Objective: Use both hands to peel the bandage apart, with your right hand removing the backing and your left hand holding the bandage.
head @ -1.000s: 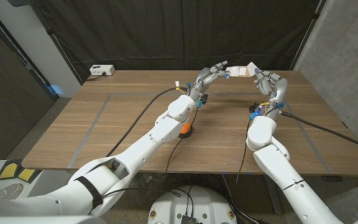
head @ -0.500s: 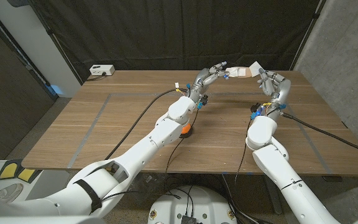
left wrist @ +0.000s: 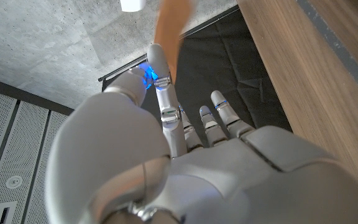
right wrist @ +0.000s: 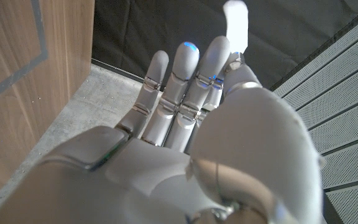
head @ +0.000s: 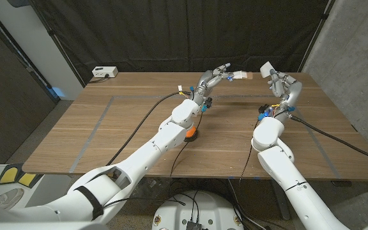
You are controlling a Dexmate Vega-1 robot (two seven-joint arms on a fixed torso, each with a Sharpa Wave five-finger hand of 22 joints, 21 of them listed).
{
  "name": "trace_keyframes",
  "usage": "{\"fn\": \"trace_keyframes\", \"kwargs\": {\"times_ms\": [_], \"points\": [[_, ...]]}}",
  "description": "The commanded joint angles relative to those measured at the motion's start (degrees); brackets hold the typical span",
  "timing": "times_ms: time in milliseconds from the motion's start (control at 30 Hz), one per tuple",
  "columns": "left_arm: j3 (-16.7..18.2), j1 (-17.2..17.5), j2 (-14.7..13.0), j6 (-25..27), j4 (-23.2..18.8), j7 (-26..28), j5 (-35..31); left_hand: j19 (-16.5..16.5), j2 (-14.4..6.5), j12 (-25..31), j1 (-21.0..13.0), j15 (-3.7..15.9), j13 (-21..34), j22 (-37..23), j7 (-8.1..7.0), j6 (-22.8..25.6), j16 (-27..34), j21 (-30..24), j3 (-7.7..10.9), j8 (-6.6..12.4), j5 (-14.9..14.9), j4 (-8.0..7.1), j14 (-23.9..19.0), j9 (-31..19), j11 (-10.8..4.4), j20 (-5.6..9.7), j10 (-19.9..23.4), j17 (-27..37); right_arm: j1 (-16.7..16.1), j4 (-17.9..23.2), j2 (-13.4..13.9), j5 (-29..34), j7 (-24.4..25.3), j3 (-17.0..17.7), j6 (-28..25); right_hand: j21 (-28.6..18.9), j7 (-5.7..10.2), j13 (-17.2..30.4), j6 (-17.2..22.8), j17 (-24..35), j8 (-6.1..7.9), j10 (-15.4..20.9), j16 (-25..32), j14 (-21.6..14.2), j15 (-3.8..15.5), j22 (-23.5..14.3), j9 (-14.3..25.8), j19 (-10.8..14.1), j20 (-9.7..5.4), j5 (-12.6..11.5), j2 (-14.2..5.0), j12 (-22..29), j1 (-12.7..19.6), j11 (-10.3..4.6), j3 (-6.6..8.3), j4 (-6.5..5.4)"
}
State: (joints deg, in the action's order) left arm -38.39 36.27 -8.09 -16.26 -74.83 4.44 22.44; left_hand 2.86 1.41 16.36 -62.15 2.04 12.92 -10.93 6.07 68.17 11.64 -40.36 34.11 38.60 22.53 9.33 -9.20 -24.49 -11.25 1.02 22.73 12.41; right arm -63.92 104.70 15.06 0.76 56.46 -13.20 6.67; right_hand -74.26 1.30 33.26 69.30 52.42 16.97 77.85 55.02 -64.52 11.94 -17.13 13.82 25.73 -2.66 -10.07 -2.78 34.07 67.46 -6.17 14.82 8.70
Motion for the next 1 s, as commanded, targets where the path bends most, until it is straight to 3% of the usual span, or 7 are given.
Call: {"fn": "trace_keyframes", "kwargs": {"times_ms": [33,567,833,1000], "points": [[0.6,0.5,-1.0,0.1,-0.9,-0.7,0.9,0.4,0.0,0.5,0.2,5.33,0.2,0.0,-0.08,-0.2,0.0,-0.3,0.45,0.57,0.6,-0.1,-0.4,-0.5,-0.37,0.22,0.2,0.1,0.5,-0.4,-1.2,1.5,2.3,-0.5,-1.2,-0.9,0.27,0.3,0.4,0.2,0.07,0.6,-0.5,-0.3,1.02,0.5,0.3,-0.5,-2.49,-0.4,0.57,-0.3,-0.2,-0.19,0.62,-0.12],[3.3,1.6,-4.9,-0.9,-2.0,-3.8,3.7,0.1,0.4,0.5,1.0,5.14,0.2,-0.1,-1.08,-0.2,-0.1,-0.5,1.13,1.67,1.7,-0.55,-0.3,-2.0,-0.27,-0.03,-0.2,0.3,-2.6,4.7,-2.6,7.6,7.5,-3.6,-7.0,-3.0,0.23,0.3,0.6,0.9,-0.21,0.8,-0.8,-0.8,1.05,2.6,0.5,-1.1,-2.48,-0.3,0.82,-0.6,-0.6,-0.22,1.09,-0.11],[4.6,2.8,-7.6,-2.0,-1.6,-7.9,6.3,0.0,0.6,0.6,1.3,5.14,0.2,-0.1,-1.48,-0.4,-0.1,-0.6,1.38,2.02,2.1,-0.74,-0.2,-2.6,-0.33,-0.06,-0.1,0.3,-6.3,6.5,-9.7,17.5,7.5,-4.5,-9.9,-4.3,0.21,0.1,0.6,1.2,-0.36,0.8,-1.0,-1.1,1.05,3.9,0.6,-1.6,-2.55,-0.3,0.91,-1.0,-0.8,-0.14,1.4,-0.14],[4.9,3.0,-8.2,-0.9,-0.6,-9.4,7.9,-0.2,0.7,0.5,1.6,4.99,0.2,-0.1,-1.59,-0.5,-0.2,-0.7,1.56,2.23,2.4,-0.84,0.0,-3.0,-0.29,-0.13,-0.2,0.4,-7.4,6.3,-12.3,20.2,7.5,-4.6,-9.6,-4.7,0.33,0.3,0.6,0.8,-0.48,0.8,-1.7,-0.5,1.06,4.3,0.6,-1.8,-2.61,-0.3,0.91,-0.9,-0.9,-0.07,1.53,-0.16]]}}
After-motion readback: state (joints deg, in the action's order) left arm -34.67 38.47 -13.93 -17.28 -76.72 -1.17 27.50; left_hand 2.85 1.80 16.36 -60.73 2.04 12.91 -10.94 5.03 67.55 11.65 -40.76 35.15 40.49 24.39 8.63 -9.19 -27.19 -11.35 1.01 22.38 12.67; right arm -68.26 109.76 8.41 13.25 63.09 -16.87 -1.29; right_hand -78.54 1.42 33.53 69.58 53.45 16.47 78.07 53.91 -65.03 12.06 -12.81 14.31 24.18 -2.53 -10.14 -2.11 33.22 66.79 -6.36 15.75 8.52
